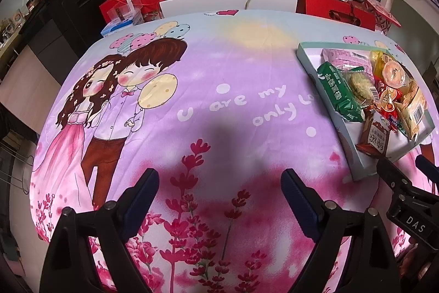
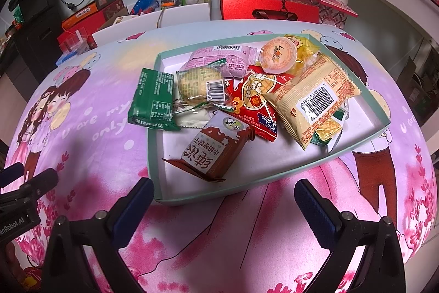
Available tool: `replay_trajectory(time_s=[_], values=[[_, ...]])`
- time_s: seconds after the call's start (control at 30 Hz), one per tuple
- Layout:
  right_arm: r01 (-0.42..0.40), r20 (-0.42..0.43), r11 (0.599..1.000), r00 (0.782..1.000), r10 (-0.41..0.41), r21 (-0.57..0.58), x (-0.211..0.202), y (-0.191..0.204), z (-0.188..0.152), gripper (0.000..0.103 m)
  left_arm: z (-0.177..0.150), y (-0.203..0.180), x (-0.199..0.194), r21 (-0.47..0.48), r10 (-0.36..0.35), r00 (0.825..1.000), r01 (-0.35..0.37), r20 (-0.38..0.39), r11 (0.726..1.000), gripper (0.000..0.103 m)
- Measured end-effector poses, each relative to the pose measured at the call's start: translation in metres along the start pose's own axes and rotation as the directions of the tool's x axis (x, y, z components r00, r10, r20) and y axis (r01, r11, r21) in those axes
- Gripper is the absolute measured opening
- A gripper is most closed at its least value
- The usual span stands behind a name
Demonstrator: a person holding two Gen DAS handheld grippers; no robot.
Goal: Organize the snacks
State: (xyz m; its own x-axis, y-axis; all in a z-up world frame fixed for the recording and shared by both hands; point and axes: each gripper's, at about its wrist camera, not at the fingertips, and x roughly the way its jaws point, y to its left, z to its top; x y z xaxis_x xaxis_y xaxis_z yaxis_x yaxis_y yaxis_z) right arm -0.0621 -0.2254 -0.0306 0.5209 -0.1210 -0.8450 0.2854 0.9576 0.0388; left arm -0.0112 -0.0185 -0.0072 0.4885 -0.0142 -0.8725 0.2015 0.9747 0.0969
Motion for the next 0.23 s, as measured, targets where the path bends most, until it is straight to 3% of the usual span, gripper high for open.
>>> replay_trajectory(time_s=[0.23], values=[[0.000, 0.000, 1.000, 1.000, 0.000, 0.001, -0.0002, -0.0003, 0.0005, 0.103, -0.0012, -0.0016, -0.0033, -0.001, -0.004, 1.000, 0.004, 0.018, 1.000, 0.090]])
